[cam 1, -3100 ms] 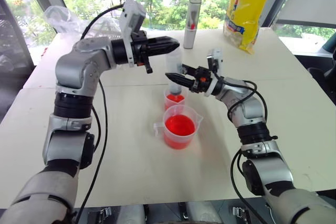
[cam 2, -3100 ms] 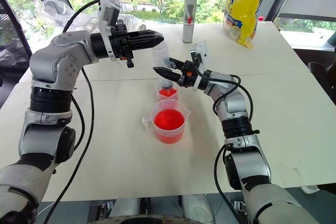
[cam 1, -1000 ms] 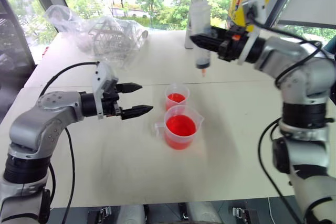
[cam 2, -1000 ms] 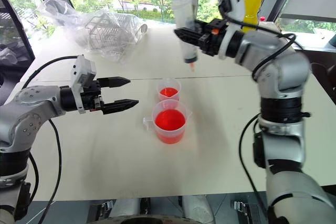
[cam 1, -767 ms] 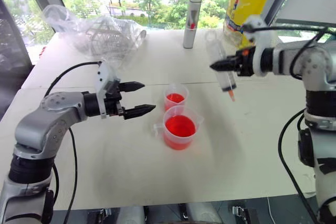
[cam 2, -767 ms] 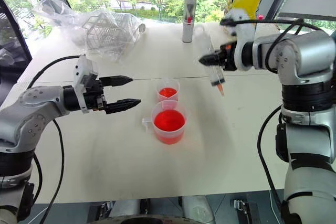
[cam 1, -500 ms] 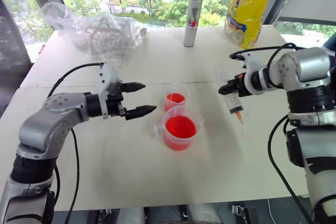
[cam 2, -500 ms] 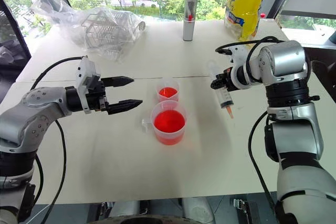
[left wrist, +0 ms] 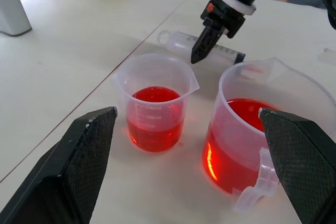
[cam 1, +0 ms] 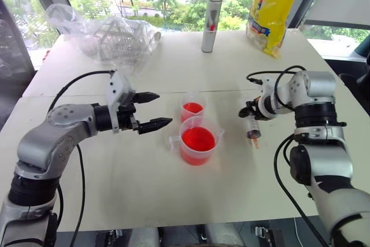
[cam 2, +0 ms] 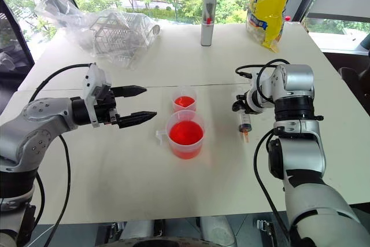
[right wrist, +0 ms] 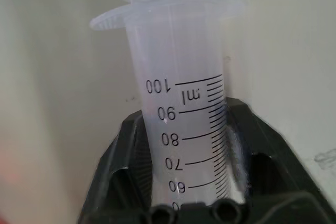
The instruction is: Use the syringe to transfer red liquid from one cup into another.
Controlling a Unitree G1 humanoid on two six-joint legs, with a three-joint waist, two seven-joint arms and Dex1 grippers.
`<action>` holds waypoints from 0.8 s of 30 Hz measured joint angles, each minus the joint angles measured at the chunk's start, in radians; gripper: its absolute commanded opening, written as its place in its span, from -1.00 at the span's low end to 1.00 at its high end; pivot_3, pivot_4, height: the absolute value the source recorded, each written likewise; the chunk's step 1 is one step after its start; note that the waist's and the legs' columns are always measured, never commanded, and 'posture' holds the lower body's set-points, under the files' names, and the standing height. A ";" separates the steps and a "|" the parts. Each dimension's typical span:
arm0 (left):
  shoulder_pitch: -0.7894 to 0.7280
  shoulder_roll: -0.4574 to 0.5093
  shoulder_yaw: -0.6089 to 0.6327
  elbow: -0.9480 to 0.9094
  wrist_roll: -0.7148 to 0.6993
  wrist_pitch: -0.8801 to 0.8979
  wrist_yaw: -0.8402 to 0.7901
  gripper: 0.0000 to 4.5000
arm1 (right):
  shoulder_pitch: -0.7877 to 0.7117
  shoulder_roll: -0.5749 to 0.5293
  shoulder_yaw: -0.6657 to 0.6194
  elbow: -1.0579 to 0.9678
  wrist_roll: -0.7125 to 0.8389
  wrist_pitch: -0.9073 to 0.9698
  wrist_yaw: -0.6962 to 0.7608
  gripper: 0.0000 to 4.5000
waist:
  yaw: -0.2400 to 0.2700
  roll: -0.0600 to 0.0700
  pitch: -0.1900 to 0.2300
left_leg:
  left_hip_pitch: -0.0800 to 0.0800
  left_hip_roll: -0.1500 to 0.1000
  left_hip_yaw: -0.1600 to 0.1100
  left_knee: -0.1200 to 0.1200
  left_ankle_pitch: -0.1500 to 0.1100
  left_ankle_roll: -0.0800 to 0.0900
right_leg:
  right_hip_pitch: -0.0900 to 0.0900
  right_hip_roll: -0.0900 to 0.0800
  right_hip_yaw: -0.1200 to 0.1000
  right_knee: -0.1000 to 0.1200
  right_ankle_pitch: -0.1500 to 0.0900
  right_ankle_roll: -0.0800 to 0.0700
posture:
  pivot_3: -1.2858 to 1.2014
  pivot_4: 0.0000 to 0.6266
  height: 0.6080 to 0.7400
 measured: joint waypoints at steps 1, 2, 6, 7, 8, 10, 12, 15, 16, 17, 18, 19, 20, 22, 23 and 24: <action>0.000 0.000 0.000 0.000 -0.002 0.002 0.001 1.00 | 0.000 0.006 -0.001 -0.006 0.004 0.000 -0.006 0.86 | 0.000 0.000 0.000 | 0.000 0.000 0.000 0.000 0.000 0.000 | 0.001 0.000 0.000 0.000 0.000 0.000 | 0.03 -0.52 1.00; 0.000 0.000 0.000 0.000 -0.003 0.003 0.001 1.00 | 0.001 0.008 0.002 -0.013 0.012 0.000 -0.010 0.94 | 0.001 0.000 0.000 | 0.000 0.000 0.000 0.002 0.000 0.000 | 0.001 0.000 0.000 0.000 0.000 0.000 | 0.03 -0.52 1.00; 0.000 0.014 0.000 -0.003 -0.013 0.007 -0.003 1.00 | 0.021 -0.019 0.039 -0.052 0.051 0.000 -0.016 0.94 | 0.003 0.001 0.000 | -0.002 0.000 0.000 0.003 0.000 0.000 | 0.000 -0.001 0.000 0.000 0.001 0.001 | 0.03 -0.52 1.00; 0.000 0.018 0.000 -0.005 -0.019 0.008 -0.005 1.00 | 0.029 -0.040 0.060 -0.075 0.076 0.000 -0.010 0.94 | 0.003 0.001 0.001 | -0.003 -0.001 0.000 0.003 0.000 0.000 | 0.000 -0.001 0.000 -0.001 0.001 0.002 | 0.03 -0.52 1.00; 0.000 0.022 0.001 -0.008 -0.026 0.009 -0.007 1.00 | 0.036 -0.075 0.086 -0.108 0.111 0.000 0.004 0.94 | 0.004 0.001 0.001 | -0.005 -0.001 0.000 0.003 0.000 0.000 | -0.002 -0.001 0.000 -0.001 0.001 0.002 | 0.03 -0.52 1.00; 0.000 0.027 0.004 -0.011 -0.039 0.019 -0.010 1.00 | 0.050 -0.142 0.127 -0.180 0.171 0.000 0.031 0.94 | 0.005 0.001 0.001 | -0.006 -0.001 0.000 0.003 0.000 0.000 | -0.002 -0.001 0.000 -0.001 0.001 0.003 | 0.03 -0.52 1.00; 0.001 0.030 0.013 -0.015 -0.054 0.025 -0.015 1.00 | 0.065 -0.223 0.171 -0.280 0.231 0.000 0.069 0.94 | 0.005 0.001 0.001 | -0.006 -0.001 -0.001 0.002 0.000 0.000 | -0.002 -0.001 -0.001 -0.002 0.001 0.003 | 0.03 -0.52 1.00; 0.000 0.040 0.035 -0.025 -0.089 0.033 -0.023 1.00 | 0.095 -0.365 0.236 -0.470 0.338 0.000 0.179 0.94 | 0.004 0.001 0.001 | -0.005 0.000 -0.001 0.001 0.000 0.000 | -0.003 -0.001 -0.001 -0.002 0.001 0.003 | 0.03 -0.52 1.00; 0.001 0.042 0.038 -0.032 -0.094 0.038 -0.024 1.00 | 0.106 -0.408 0.243 -0.529 0.371 -0.001 0.224 0.94 | 0.003 0.002 0.001 | -0.005 0.000 -0.001 0.001 0.000 0.000 | -0.003 -0.001 -0.001 -0.002 0.001 0.003 | 0.03 -0.52 1.00; 0.001 0.047 0.039 -0.036 -0.099 0.042 -0.025 1.00 | 0.117 -0.455 0.243 -0.595 0.400 -0.010 0.281 0.94 | 0.003 0.001 0.001 | -0.004 0.000 -0.002 0.001 0.000 0.000 | -0.002 0.000 -0.001 -0.002 0.001 0.003 | 0.03 -0.52 1.00; 0.002 0.049 0.041 -0.038 -0.104 0.043 -0.026 1.00 | 0.131 -0.505 0.243 -0.668 0.419 -0.044 0.342 0.94 | 0.003 0.002 0.001 | -0.004 0.000 -0.002 0.001 0.000 0.000 | -0.002 0.000 -0.001 -0.002 0.001 0.003 | 0.03 -0.52 1.00; 0.002 0.051 0.042 -0.038 -0.107 0.043 -0.026 1.00 | 0.149 -0.541 0.238 -0.718 0.429 -0.087 0.394 0.94 | 0.003 0.001 0.001 | -0.004 0.000 -0.002 0.001 0.000 0.000 | -0.002 0.000 -0.001 -0.002 0.001 0.003 | 0.03 -0.52 1.00; 0.004 0.053 0.044 -0.038 -0.110 0.043 -0.026 1.00 | 0.168 -0.571 0.226 -0.761 0.436 -0.139 0.448 0.94 | 0.003 0.001 0.001 | -0.003 0.000 -0.003 0.001 0.000 0.000 | -0.001 0.000 -0.002 -0.002 0.001 0.003 | 0.03 -0.52 1.00; 0.004 0.057 0.045 -0.045 -0.113 0.043 -0.025 1.00 | 0.304 -0.673 0.185 -0.864 0.395 -0.399 0.615 0.94 | 0.007 0.000 0.001 | -0.004 -0.001 -0.003 0.002 0.000 0.000 | 0.000 0.000 -0.003 -0.003 0.001 0.003 | 0.03 -0.52 1.00; 0.013 0.065 0.049 -0.047 -0.113 0.043 -0.024 1.00 | 0.373 -0.719 0.172 -0.885 0.367 -0.510 0.692 0.94 | 0.009 0.000 0.001 | -0.002 -0.001 -0.003 0.002 0.000 0.000 | 0.002 -0.001 -0.003 -0.003 0.000 0.004 | 0.03 -0.52 1.00; 0.017 0.068 0.054 -0.047 -0.113 0.043 -0.024 1.00 | 0.424 -0.737 0.150 -0.889 0.346 -0.590 0.745 0.94 | 0.010 0.000 0.002 | -0.002 -0.001 -0.003 0.003 0.000 0.000 | 0.002 -0.001 -0.003 -0.003 0.000 0.004 | 0.03 -0.52 1.00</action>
